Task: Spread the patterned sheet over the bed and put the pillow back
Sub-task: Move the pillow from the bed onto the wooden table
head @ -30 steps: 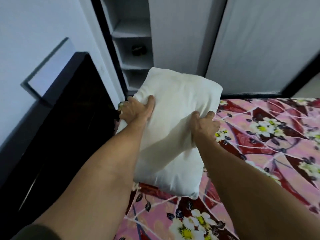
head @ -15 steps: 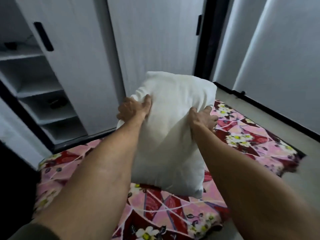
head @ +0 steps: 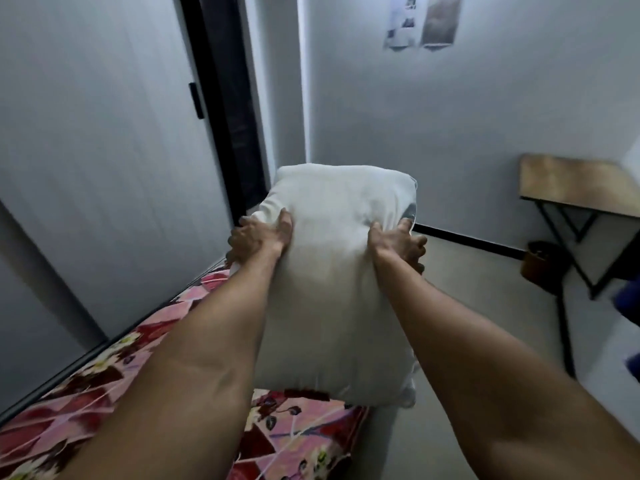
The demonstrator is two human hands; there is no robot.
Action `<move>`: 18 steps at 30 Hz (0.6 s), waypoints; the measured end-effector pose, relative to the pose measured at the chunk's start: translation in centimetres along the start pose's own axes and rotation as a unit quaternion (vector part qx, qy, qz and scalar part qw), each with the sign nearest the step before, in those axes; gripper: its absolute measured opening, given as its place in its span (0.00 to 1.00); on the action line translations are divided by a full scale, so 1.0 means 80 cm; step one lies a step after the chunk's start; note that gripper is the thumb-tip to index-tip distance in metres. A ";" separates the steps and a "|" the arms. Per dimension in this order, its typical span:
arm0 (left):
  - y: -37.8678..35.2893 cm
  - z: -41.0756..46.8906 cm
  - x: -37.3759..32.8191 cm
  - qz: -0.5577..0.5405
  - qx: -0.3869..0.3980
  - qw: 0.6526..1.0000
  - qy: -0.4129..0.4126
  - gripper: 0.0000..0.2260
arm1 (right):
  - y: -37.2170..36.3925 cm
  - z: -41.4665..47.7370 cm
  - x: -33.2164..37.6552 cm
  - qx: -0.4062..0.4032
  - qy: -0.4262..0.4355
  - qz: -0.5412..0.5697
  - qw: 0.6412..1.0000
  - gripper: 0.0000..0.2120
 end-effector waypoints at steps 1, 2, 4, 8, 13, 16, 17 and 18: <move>-0.009 -0.010 -0.017 0.001 0.009 1.000 -0.013 0.43 | 0.015 0.011 -0.008 -0.014 -0.007 0.001 1.000 0.28; -0.019 -0.020 -0.034 -0.001 0.017 0.999 -0.027 0.43 | 0.031 0.020 -0.015 -0.029 -0.013 0.002 0.999 0.28; -0.035 -0.037 -0.067 -0.007 0.032 0.998 -0.053 0.43 | 0.060 0.037 -0.028 -0.052 -0.025 0.003 0.998 0.27; -0.050 -0.073 -0.122 -0.011 0.065 0.992 -0.106 0.43 | 0.118 0.054 -0.050 -0.112 -0.053 0.007 0.992 0.27; -0.056 -0.103 -0.164 -0.016 0.089 0.985 -0.144 0.43 | 0.167 0.059 -0.063 -0.150 -0.081 0.008 0.985 0.27; -0.058 -0.121 -0.186 -0.021 0.107 0.979 -0.170 0.42 | 0.193 0.057 -0.076 -0.171 -0.098 0.002 0.980 0.27; -0.059 -0.127 -0.193 -0.022 0.112 0.978 -0.177 0.41 | 0.201 0.055 -0.081 -0.183 -0.103 0.004 0.978 0.27; -0.060 -0.134 -0.198 -0.024 0.117 0.976 -0.184 0.41 | 0.209 0.054 -0.085 -0.192 -0.107 0.006 0.976 0.26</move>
Point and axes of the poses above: each hand's wrist, its own z-axis towards the middle knuckle, its own y-axis out of the back of the hand, x = y × z, the point moved 8 cm from there along z, towards the middle knuckle, and after that the axes turned 8 degrees about -x, right-handed, at the moved point
